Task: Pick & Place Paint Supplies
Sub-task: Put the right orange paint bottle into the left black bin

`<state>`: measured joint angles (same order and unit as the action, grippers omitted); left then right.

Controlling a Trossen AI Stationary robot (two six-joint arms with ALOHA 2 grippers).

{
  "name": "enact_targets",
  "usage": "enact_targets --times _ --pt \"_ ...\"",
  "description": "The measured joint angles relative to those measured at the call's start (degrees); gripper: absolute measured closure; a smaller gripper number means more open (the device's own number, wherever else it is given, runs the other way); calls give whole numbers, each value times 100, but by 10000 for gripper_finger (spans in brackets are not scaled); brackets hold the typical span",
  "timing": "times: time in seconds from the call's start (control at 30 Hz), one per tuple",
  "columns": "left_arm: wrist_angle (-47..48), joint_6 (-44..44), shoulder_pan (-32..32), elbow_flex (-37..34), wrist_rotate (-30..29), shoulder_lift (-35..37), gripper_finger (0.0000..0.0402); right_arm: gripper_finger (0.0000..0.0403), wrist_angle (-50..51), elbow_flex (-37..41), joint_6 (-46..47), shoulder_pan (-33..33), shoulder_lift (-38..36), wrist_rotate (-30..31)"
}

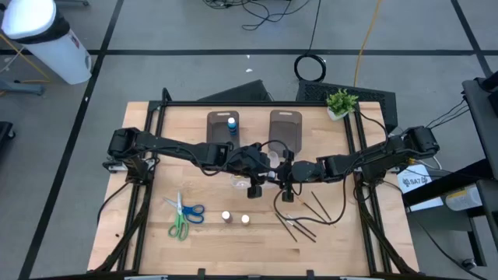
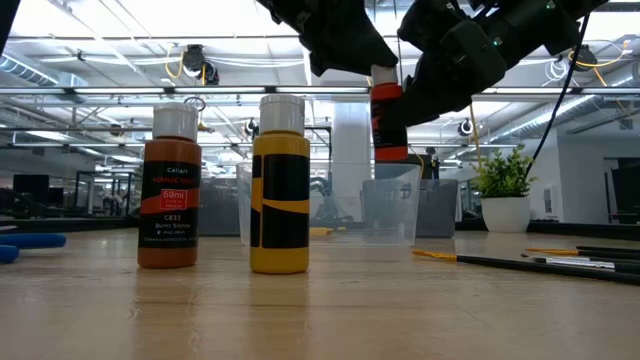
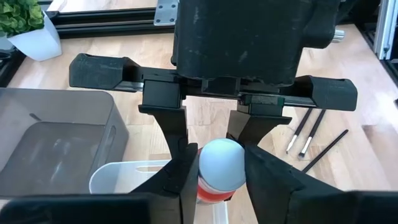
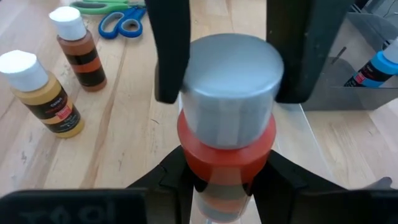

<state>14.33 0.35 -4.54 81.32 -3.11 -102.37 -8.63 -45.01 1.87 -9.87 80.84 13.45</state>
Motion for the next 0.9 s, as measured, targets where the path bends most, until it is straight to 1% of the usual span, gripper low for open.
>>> enact_targets --times 0.1,0.2,0.27,0.5,0.63,0.7,0.77,0.9 --pt "6 61 4 0 -71 0 290 285 7 0 0 4 0 49" --pt "30 89 0 0 -104 0 285 285 7 0 2 4 0 62" --pt "53 19 -14 0 -112 0 269 285 -4 0 2 4 0 32" --pt "153 -30 -15 -4 -145 -1 184 285 -93 0 15 0 0 4" --pt "63 -7 -15 -7 -155 -2 158 285 -98 0 11 0 0 4" --pt "-2 -1 -15 -4 -153 0 157 285 -97 0 7 0 0 7" --pt "16 75 -15 -4 -153 -2 164 285 -97 0 6 0 0 7" --pt "-24 128 -15 -7 -149 -98 202 285 -100 0 4 0 0 9"
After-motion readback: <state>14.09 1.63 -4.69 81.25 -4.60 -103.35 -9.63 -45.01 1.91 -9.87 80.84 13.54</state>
